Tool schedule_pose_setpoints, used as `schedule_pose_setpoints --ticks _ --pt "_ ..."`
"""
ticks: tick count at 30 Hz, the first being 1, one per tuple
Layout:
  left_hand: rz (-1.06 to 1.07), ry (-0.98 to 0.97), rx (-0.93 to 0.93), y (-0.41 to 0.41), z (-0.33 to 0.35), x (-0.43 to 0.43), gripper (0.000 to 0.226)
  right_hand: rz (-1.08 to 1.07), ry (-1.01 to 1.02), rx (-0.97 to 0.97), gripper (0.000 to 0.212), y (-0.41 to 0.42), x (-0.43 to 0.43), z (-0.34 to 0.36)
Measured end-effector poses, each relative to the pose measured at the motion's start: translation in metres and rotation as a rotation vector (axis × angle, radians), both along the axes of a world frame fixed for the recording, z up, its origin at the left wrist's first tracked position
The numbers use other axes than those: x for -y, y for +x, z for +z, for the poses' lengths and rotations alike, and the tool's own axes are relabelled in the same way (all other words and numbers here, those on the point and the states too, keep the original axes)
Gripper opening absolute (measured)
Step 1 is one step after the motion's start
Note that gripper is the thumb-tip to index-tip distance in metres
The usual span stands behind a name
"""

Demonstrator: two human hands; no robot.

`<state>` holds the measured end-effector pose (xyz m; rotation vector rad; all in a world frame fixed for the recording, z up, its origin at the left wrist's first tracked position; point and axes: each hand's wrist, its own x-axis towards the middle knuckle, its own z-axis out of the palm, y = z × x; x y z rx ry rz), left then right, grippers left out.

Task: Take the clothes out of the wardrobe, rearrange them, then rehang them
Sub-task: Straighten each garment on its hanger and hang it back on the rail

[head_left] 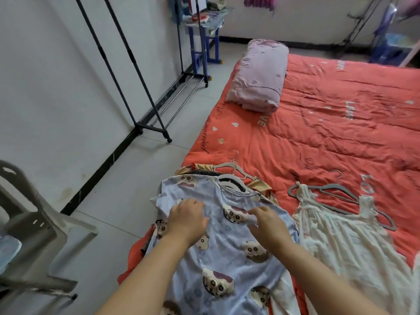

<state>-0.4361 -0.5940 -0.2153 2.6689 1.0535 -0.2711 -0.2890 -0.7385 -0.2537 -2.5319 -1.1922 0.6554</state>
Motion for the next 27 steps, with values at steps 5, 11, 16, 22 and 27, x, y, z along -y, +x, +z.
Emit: schedule_pose_setpoints --ticks 5,11,16,22,27 --pt "-0.170 -0.061 0.013 0.023 -0.026 -0.055 0.040 -0.165 -0.044 0.000 0.037 0.005 -0.041 -0.018" --pt "-0.279 -0.060 0.020 0.040 -0.058 -0.111 0.041 -0.227 -0.102 0.006 0.037 0.011 -0.091 -0.049" --pt "-0.279 -0.091 -0.004 0.061 -0.097 -0.135 0.042 -0.236 -0.157 -0.023 0.036 0.039 -0.122 -0.096" --pt "-0.257 -0.129 -0.002 0.087 -0.156 -0.142 0.041 -0.263 -0.141 0.029 0.039 0.088 -0.157 -0.159" --pt "-0.234 -0.151 0.025 0.097 -0.197 -0.140 0.043 -0.265 -0.143 0.085 0.037 0.120 -0.178 -0.209"
